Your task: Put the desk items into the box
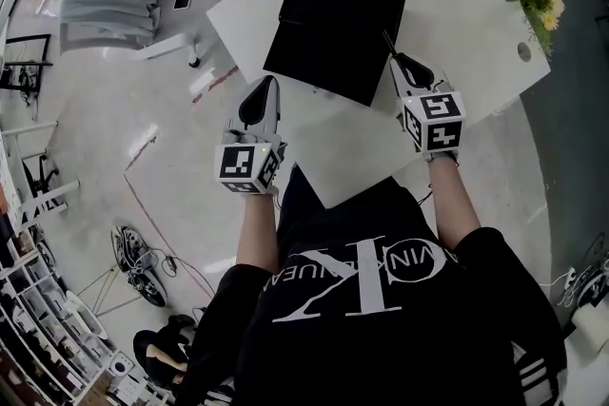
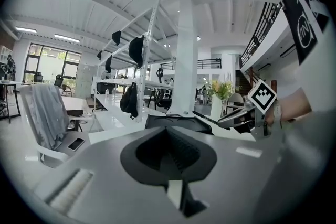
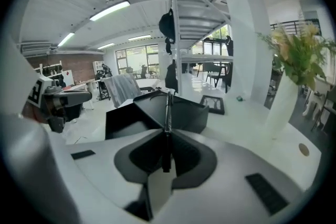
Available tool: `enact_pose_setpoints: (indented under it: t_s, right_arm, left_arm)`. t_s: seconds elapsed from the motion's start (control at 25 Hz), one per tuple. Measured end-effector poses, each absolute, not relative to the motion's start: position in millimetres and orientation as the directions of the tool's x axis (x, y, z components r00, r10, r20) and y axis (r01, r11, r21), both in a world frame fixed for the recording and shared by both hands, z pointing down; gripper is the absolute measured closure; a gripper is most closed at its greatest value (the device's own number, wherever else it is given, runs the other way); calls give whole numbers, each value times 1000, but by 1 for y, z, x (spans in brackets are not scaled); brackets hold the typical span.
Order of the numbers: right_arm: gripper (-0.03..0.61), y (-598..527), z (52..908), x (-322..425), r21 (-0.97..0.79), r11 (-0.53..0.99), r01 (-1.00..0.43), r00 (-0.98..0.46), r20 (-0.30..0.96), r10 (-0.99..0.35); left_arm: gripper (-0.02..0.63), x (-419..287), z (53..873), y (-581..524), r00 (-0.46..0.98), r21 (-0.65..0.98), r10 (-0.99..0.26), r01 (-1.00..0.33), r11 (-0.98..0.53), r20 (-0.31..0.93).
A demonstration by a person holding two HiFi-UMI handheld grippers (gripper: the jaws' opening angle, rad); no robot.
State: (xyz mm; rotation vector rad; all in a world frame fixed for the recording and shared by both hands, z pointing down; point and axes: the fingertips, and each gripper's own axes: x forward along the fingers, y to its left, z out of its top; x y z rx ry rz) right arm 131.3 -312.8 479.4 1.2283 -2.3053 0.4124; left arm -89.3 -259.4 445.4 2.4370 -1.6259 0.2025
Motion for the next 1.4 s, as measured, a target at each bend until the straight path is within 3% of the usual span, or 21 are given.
enact_pose_setpoints:
  t_s: [0.28,0.6,0.92,1.4]
  right_arm:
    - [523,-311,474,76,-33,688,-725,-583,560,-588]
    - [523,-299,494,28,-52,815,-577,-638,651,-411]
    - [522,-292,522,3,-41,876,-480,-579,765,-282]
    - [522,-290,540,-9,21,925,-379,-470,857,-212]
  left_arm:
    - [603,-108,448,-268,401,106,-887,-916,-387,230]
    - [603,-126,455,-276,407,105,-880,-913,-393,244]
    - [603,-139,464,-277,414,104,-873,-910,-401,256]
    - [603,-154,473,-274,406,133,-875,-914,-384,266]
